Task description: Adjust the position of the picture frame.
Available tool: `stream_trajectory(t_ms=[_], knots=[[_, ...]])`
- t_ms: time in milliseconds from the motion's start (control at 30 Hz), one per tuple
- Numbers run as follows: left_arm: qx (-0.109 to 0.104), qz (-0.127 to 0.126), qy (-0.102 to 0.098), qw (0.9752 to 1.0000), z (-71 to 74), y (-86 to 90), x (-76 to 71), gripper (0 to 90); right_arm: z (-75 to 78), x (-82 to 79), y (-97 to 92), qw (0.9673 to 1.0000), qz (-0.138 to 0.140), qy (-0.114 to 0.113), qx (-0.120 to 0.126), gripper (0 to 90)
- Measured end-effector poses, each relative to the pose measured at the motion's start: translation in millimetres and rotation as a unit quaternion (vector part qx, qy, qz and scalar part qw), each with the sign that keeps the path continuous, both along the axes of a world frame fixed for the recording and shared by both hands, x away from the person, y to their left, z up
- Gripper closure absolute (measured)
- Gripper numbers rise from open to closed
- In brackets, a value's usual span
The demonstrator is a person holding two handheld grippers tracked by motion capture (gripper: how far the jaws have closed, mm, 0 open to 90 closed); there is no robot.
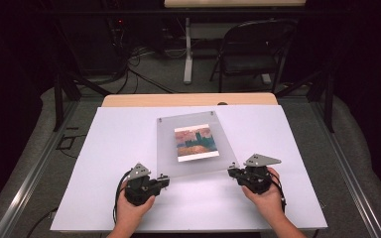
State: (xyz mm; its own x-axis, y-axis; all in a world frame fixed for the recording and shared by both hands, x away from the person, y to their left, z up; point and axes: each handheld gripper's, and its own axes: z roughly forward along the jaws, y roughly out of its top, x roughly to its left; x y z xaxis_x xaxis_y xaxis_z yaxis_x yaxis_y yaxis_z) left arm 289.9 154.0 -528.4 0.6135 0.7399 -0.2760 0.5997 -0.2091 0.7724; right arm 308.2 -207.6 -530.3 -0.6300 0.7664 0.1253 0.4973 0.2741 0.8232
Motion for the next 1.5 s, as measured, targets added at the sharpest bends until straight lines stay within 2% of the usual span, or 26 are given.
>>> stream_trajectory(t_ms=[300,633,800,1100,1500], knots=[[-0.003,0.025,0.003,0.9997,13.5,9.5,30.7,84.5,9.3,15.3,12.1,0.9997,-0.001,0.013,0.022,85.3],[-0.003,0.044,0.001,0.9990,11.3,11.1,56.4,84.5,9.4,32.6,20.1,0.9992,-0.022,0.021,0.026,85.4],[0.001,0.047,0.000,0.9989,3.3,9.6,59.5,84.3,2.9,34.8,20.8,0.9993,-0.028,0.018,0.020,85.4],[0.009,0.050,-0.002,0.9987,-9.2,7.0,60.4,84.3,-8.0,36.4,22.0,0.9992,-0.031,0.026,0.008,85.5],[0.019,0.049,0.001,0.9986,-16.0,4.8,60.1,84.1,-15.8,38.1,21.2,0.9988,-0.032,0.037,0.002,85.4]])
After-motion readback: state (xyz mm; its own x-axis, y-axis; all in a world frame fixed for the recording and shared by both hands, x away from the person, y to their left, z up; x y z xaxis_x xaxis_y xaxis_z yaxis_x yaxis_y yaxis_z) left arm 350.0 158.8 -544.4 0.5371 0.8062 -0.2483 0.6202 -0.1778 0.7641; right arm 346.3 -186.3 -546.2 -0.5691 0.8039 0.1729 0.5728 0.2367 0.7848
